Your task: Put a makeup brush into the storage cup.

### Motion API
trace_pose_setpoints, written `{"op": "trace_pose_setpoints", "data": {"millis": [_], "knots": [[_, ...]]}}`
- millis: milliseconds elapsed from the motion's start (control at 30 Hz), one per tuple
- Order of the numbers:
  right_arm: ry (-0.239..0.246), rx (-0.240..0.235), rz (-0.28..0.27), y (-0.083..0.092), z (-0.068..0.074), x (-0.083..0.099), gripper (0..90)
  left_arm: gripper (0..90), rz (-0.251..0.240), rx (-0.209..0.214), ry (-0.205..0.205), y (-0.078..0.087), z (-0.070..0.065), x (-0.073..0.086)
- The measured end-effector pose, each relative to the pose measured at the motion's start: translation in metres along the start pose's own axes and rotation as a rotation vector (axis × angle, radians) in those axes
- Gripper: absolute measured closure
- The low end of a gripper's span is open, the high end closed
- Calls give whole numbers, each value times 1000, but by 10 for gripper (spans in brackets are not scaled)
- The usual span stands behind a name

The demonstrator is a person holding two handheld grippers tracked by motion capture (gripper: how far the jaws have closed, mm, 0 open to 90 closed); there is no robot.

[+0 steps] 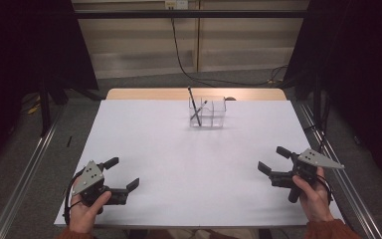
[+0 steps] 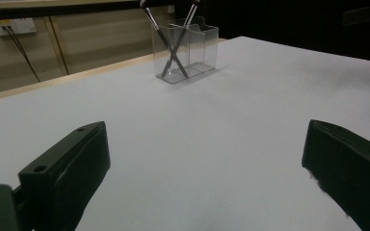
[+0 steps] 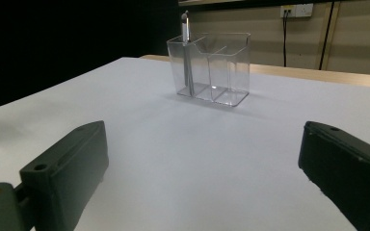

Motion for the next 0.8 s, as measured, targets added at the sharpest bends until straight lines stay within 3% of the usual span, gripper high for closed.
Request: {"op": "trace_pose_setpoints", "data": {"millis": [533,800], "knots": [[7,27,-17,32,-1,14,18,29,-12,5,-2,1,-5,-2],[12,5,2,29,1,15,16,29,-2,3,-2,-1,-4,-1]]}}
Point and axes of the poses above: each handheld gripper's, and its own axes: y roughly backward along the jaws, x roughly out of its underside, z roughly to its left, the point moved 9 cm from there along -y, roughly forward along the jaws, and after that the axes turned 1 degree about x, right-handed, at the moved point
